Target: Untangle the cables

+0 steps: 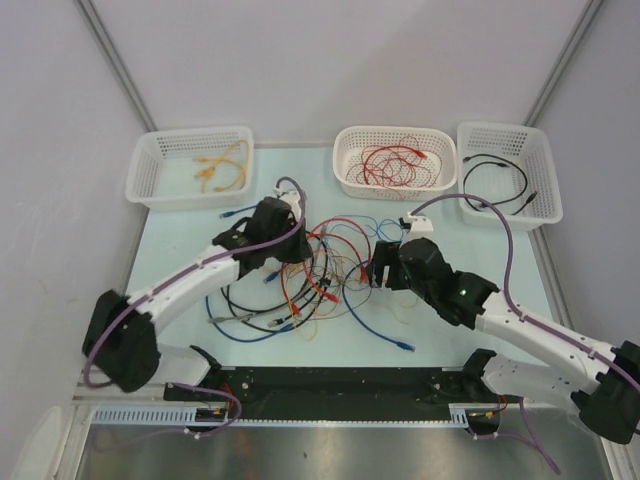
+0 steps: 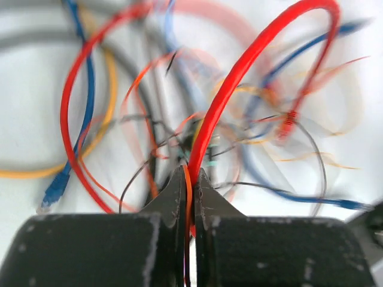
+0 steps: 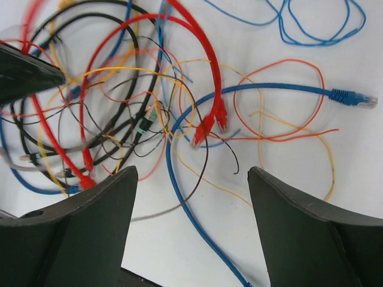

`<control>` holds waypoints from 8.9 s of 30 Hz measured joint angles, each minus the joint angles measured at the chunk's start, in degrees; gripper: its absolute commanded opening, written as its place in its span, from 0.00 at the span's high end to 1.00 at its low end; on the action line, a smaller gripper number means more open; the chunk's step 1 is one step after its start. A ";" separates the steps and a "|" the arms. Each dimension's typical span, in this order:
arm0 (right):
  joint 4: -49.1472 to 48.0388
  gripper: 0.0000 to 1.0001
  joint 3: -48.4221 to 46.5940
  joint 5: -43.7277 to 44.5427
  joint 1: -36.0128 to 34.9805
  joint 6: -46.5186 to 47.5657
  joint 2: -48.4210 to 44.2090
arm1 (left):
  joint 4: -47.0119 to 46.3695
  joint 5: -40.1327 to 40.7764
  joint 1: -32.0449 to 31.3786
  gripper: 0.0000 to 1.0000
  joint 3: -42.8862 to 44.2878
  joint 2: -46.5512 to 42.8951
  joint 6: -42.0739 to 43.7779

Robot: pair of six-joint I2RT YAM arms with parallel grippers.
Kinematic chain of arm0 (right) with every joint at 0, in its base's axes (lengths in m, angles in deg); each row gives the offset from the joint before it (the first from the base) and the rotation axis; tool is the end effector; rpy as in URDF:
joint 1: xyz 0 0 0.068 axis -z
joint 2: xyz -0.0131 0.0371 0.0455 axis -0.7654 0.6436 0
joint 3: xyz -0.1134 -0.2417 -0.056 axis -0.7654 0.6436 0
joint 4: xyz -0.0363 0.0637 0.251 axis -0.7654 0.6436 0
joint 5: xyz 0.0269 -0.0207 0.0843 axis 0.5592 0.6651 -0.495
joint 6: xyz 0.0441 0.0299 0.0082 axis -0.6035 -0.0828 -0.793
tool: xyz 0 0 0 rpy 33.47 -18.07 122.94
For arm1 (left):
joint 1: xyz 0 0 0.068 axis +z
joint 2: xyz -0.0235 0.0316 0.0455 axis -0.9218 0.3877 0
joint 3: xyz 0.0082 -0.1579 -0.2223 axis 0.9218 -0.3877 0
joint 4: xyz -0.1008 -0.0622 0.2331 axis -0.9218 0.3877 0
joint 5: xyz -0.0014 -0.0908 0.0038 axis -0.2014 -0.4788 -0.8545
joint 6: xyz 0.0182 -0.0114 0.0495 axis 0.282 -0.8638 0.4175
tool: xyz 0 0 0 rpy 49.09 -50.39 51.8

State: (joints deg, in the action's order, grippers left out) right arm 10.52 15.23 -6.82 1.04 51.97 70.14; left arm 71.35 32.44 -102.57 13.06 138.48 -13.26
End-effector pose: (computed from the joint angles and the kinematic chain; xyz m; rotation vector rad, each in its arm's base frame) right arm 0.1524 0.1586 0.2692 -0.1338 2.1969 0.4875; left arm 0.2418 -0.1747 0.2363 0.2499 2.4750 -0.5582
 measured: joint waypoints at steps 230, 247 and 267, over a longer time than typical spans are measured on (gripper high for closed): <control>-11.28 0.00 -8.81 -20.59 9.07 0.11 -14.60 | -3.43 9.97 -7.69 1.00 22.64 -11.50 9.51; -2.93 0.00 -8.92 -11.89 9.44 3.08 -17.35 | 7.48 23.08 0.81 1.00 60.54 -1.36 14.95; -0.81 0.00 -7.45 -10.67 11.98 3.21 -11.74 | 9.60 22.21 31.34 1.00 57.46 17.05 2.45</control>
State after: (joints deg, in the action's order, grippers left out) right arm 9.71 7.78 -17.49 13.01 55.19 58.40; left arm 80.94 54.65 -71.22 70.52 155.53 -10.81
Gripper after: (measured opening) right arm 0.994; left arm 0.008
